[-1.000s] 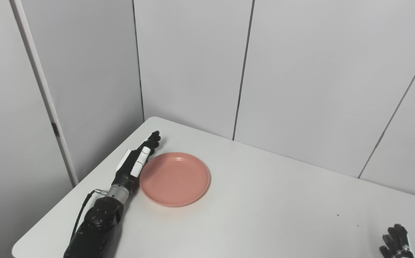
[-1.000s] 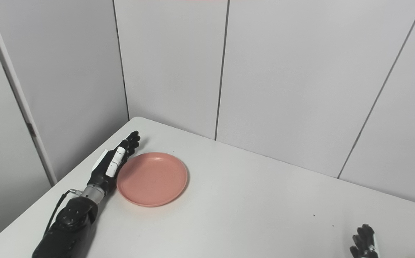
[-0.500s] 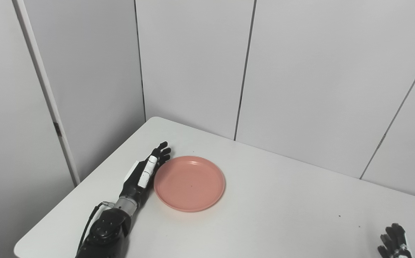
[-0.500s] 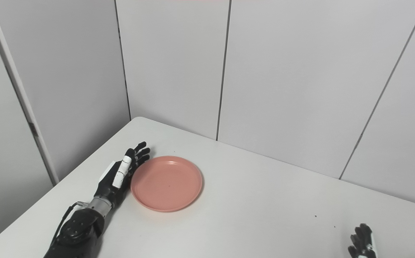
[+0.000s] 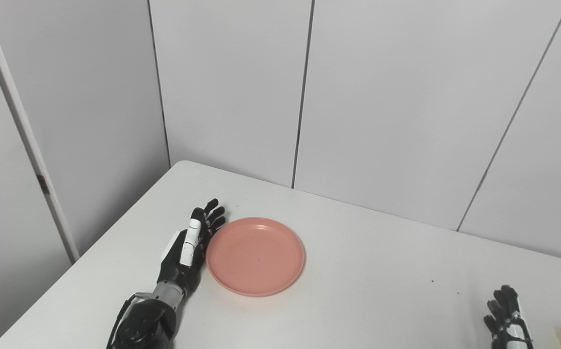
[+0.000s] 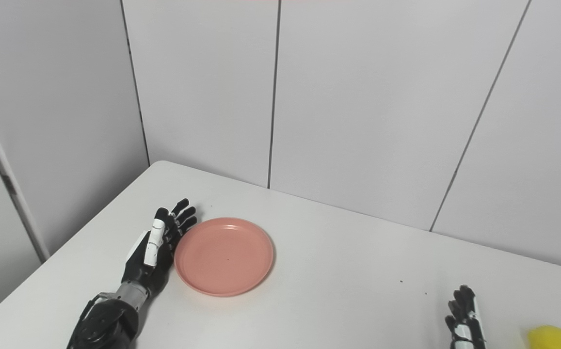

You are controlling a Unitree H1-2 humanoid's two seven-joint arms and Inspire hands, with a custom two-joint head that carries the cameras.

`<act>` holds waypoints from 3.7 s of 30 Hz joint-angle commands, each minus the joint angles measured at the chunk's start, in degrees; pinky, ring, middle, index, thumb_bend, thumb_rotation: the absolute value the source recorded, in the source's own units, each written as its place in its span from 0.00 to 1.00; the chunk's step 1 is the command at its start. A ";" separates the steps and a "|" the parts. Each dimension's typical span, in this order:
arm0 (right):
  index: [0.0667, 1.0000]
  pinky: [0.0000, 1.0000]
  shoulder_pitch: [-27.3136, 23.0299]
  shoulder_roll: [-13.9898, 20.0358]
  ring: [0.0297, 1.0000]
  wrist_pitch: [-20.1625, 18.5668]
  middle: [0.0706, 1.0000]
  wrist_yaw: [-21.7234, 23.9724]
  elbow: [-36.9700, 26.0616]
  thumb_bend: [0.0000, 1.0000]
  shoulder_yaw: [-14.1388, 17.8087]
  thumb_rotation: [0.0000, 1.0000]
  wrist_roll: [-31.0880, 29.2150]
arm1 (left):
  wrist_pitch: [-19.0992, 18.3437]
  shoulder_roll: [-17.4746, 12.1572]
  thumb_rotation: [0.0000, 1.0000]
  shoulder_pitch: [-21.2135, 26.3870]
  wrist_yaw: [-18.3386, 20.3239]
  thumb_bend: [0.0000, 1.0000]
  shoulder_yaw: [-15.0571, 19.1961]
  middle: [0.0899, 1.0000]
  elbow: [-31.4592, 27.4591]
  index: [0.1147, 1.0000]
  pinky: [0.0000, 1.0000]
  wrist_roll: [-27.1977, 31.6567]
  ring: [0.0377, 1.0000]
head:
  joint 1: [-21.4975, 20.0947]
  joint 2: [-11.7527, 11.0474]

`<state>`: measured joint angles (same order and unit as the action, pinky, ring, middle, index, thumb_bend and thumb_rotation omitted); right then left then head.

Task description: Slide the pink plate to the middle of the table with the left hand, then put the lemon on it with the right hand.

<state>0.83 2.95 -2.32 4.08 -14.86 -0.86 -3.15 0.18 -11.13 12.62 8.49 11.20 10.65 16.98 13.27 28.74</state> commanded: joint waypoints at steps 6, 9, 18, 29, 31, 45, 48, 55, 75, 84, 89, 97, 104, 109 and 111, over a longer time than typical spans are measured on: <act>1.00 1.00 -1.59 -0.39 1.00 3.14 1.00 0.12 1.79 0.54 0.29 0.94 -1.16 | -3.33 0.49 1.00 0.32 -0.03 0.82 -1.66 0.95 -2.24 0.94 0.98 -0.25 0.96 | -1.95 0.59; 1.00 1.00 -1.58 -1.04 1.00 3.59 1.00 -0.22 2.01 0.55 0.04 0.93 -0.85 | -4.71 0.57 1.00 0.24 -0.27 0.83 -2.10 0.95 -3.42 0.94 0.97 -0.35 0.96 | -4.07 1.14; 0.99 1.00 -1.78 -2.62 0.97 4.88 0.98 -0.98 2.93 0.55 -0.78 0.89 1.03 | -5.18 0.60 1.00 0.45 1.01 0.81 -3.82 0.94 -3.03 0.94 0.99 0.15 0.95 | -10.58 2.23; 0.99 1.00 -3.30 -4.10 0.97 7.45 0.98 -2.40 6.06 0.53 -1.94 0.87 4.58 | -4.40 1.24 1.00 1.54 3.49 0.81 -5.54 0.94 -0.09 0.94 0.98 0.48 0.95 | -16.93 2.77; 0.98 0.98 -3.43 -4.24 0.97 7.72 0.97 -2.75 6.43 0.55 -2.14 0.87 5.12 | -3.61 1.51 1.00 1.68 4.08 0.82 -5.72 0.94 0.61 0.94 0.96 0.61 0.95 | -17.51 2.86; 0.97 0.99 -4.00 -6.01 0.97 8.01 0.97 -4.66 8.21 0.59 -3.14 0.90 7.78 | -1.54 3.30 1.00 1.87 7.04 0.80 -8.07 0.95 2.61 0.95 0.95 0.00 0.95 | -20.96 2.15; 0.97 0.99 -4.12 -6.27 0.97 8.28 0.96 -4.99 8.62 0.60 -3.45 0.90 8.10 | -1.08 3.74 1.00 1.51 6.93 0.80 -8.65 0.96 2.22 0.96 0.95 -0.46 0.96 | -21.68 2.01; 0.97 0.98 -4.14 -6.47 0.96 9.00 0.96 -5.28 8.84 0.58 -3.67 0.90 8.09 | 0.62 7.09 1.00 0.75 5.02 0.77 -8.89 0.95 1.74 0.95 0.97 -1.55 0.95 | -22.07 1.88; 0.97 0.99 -3.59 -5.88 0.97 9.33 0.97 -4.80 8.80 0.59 -3.32 0.90 7.53 | 1.20 12.38 1.00 -1.66 2.91 0.78 -14.72 1.00 -2.10 1.00 1.00 -8.53 1.00 | -22.62 0.83; 0.96 0.99 -3.42 -5.24 0.96 9.42 0.96 -4.56 8.42 0.60 -3.17 0.89 6.88 | 1.76 14.34 1.00 -3.35 1.32 0.79 -17.15 1.00 -3.94 1.00 1.00 -11.17 1.00 | -22.42 1.54; 0.97 0.99 -3.36 -5.23 0.96 8.88 0.96 -4.56 7.93 0.60 -3.08 0.88 6.44 | 2.58 14.63 1.00 -4.02 0.91 0.80 -17.54 1.00 -4.73 1.00 1.00 -12.17 1.00 | -22.47 1.94; 0.97 0.98 -3.80 -4.91 0.97 8.86 0.96 -5.14 7.12 0.56 -2.56 0.90 6.90 | 5.64 14.09 1.00 -4.85 -0.40 0.74 -16.93 1.00 -5.00 1.00 1.00 -13.81 1.00 | -23.15 2.46; 0.97 0.98 -4.19 -4.57 0.94 7.89 0.96 -5.61 5.02 0.59 -0.79 0.88 6.29 | 4.83 12.98 1.00 -4.59 -0.19 0.77 -15.41 1.00 -4.53 1.00 1.00 -12.51 1.00 | -23.82 2.76; 0.97 1.00 -5.09 -3.71 0.98 5.85 0.97 -5.98 1.92 0.61 0.64 0.87 7.39 | 6.44 12.46 1.00 -3.78 -1.62 0.77 -14.83 1.00 -3.58 1.00 1.00 -14.14 1.00 | -23.84 3.26; 0.97 1.00 -5.58 -3.45 0.97 5.89 0.97 -6.32 1.63 0.62 1.32 0.87 7.80 | 6.48 12.19 1.00 -3.89 -1.67 0.76 -14.81 1.00 -3.78 1.00 1.00 -14.38 1.00 | -23.88 3.28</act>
<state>-2.79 -0.75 3.48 -1.36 -11.29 0.00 4.26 4.92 2.25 9.57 7.10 -4.21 5.32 3.18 -10.63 31.99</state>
